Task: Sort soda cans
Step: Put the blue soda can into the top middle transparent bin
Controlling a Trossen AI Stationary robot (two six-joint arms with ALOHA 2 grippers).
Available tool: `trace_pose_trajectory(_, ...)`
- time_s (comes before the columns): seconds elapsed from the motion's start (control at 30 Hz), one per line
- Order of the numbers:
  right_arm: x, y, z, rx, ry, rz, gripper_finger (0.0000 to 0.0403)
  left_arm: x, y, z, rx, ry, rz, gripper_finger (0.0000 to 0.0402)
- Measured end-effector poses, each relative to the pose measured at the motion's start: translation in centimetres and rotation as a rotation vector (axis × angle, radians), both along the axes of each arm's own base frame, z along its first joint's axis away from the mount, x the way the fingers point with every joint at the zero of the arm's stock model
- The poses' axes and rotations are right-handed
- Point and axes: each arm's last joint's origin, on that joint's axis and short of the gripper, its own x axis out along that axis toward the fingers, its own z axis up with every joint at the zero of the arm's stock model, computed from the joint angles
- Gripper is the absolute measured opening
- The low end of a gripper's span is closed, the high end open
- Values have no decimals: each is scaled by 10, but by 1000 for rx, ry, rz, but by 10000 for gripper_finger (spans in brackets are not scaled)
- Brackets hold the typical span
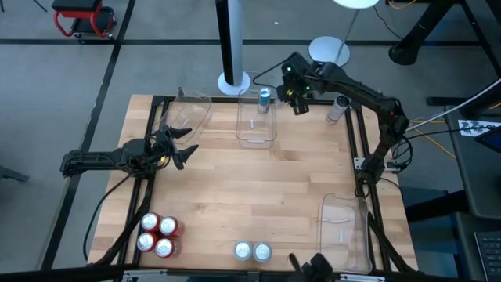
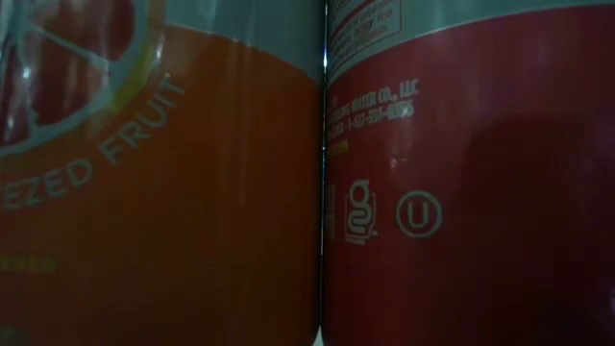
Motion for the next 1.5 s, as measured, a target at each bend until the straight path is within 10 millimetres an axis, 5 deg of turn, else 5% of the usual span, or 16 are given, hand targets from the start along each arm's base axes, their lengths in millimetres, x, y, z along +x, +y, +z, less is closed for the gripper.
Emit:
trace_pose_trajectory(0.33,26,18,1,-20,-102,101,241,0,0,0,0,0,0,375)
trace_pose_trajectory(0.87,60,1,-66,89,38,130,241,0,0,0,0,-1,0,375)
trace_pose_trajectory(1.1,66,-6,-87,95,95,116,241,0,0,0,-3,-3,0,375)
trace_pose_trajectory(1.5,59,-28,-95,128,79,80,242,0,0,0,-3,-2,0,375)
